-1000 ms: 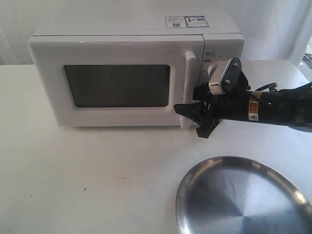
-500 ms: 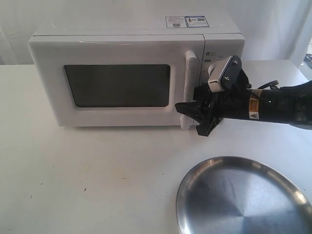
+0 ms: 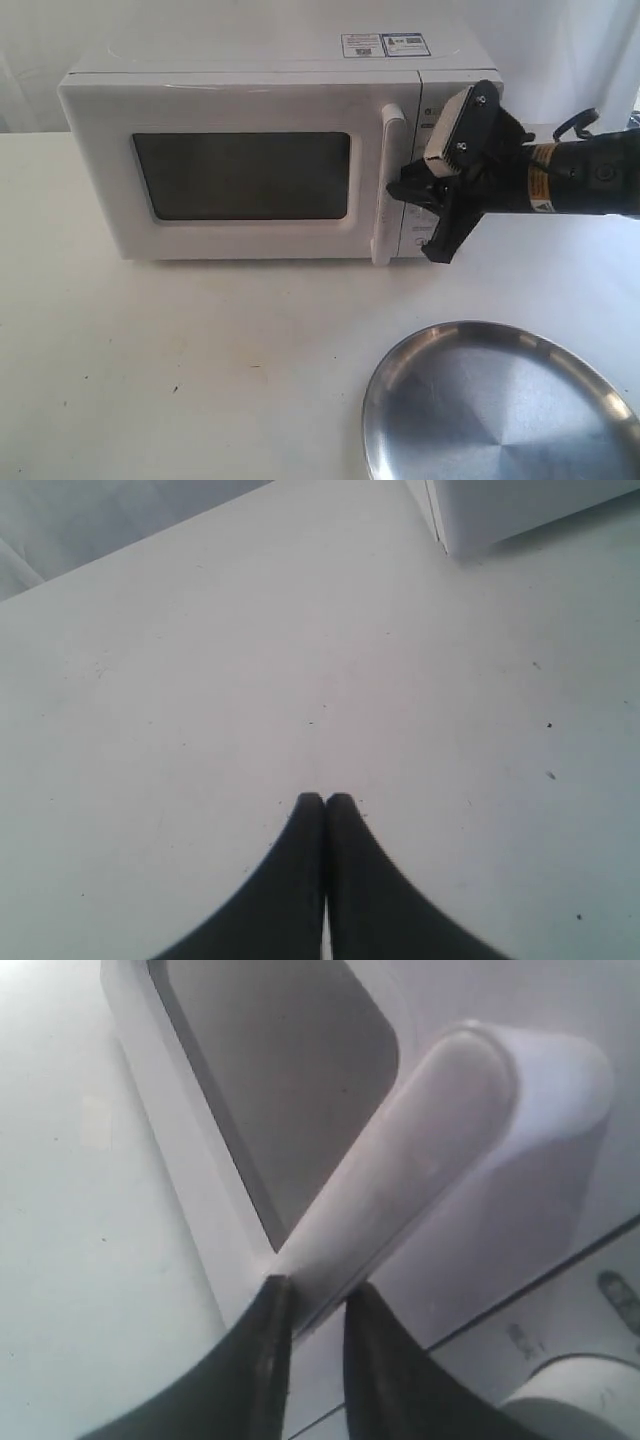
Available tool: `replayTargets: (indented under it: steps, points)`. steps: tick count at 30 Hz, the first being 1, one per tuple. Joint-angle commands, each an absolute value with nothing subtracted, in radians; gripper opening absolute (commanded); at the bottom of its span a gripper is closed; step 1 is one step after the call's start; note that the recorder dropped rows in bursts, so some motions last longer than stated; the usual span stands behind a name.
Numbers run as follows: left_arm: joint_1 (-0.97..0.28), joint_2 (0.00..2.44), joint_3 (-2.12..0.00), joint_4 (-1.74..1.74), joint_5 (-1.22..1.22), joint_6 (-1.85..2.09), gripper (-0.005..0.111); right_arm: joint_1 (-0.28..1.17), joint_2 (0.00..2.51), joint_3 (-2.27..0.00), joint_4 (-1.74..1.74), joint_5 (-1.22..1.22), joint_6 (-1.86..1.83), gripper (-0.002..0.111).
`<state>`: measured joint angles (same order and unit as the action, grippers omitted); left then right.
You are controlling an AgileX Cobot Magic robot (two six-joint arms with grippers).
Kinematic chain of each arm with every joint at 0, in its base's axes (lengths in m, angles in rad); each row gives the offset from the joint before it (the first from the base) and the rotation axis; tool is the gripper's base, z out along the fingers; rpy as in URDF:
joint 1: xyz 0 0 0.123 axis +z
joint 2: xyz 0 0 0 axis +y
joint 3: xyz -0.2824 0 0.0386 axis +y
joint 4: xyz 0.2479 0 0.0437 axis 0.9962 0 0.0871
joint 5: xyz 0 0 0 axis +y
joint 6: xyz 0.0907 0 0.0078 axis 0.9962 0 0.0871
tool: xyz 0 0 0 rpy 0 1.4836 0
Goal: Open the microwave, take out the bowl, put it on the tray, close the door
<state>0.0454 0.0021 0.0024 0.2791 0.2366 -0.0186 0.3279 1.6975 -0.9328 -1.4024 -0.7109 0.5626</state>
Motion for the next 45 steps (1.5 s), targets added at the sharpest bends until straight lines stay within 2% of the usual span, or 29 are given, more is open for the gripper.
replayTargets:
  steps: [1,7,11,14,18,20,23,26,37,41,45]
  points:
    - [0.047,0.0,0.0,0.277,0.235,-0.022,0.0,0.366,1.621,-0.964,-1.424,-1.221,0.684,0.0]
    - [0.047,0.0,0.0,0.277,0.235,-0.022,0.0,0.321,1.541,-0.964,-1.703,-1.221,0.824,0.0]
    - [0.047,0.0,0.0,0.277,0.235,-0.022,0.0,0.283,1.484,-0.912,-1.703,-1.221,0.861,0.0]
    - [0.047,0.0,0.0,0.277,0.235,-0.022,0.0,0.279,1.455,-0.846,-1.575,-1.173,0.849,0.0]
    - [0.047,0.0,0.0,0.277,0.235,-0.022,0.0,0.279,1.411,-0.755,-1.391,-0.924,0.805,0.0]
    - [0.047,0.0,0.0,0.277,0.235,-0.022,0.0,0.279,1.407,-0.698,-1.213,-0.899,0.733,0.0]
    - [0.047,0.0,0.0,0.277,0.235,-0.022,0.0,0.279,1.407,-0.582,-0.882,-0.966,0.556,0.0]
    - [0.047,0.0,0.0,0.277,0.235,-0.022,0.0,0.279,1.409,-0.444,-0.672,-1.21,0.398,0.0]
    - [0.047,0.0,0.0,0.277,0.235,-0.022,0.0,0.329,1.496,-0.398,-0.575,-1.221,0.147,0.0]
    - [0.047,0.0,0.0,0.277,0.235,-0.022,0.0,0.329,1.591,-0.446,-0.585,-1.221,0.143,0.008]
    - [0.047,0.0,0.0,0.277,0.235,-0.022,0.0,0.329,1.688,-0.506,-0.607,-1.221,0.141,0.028]
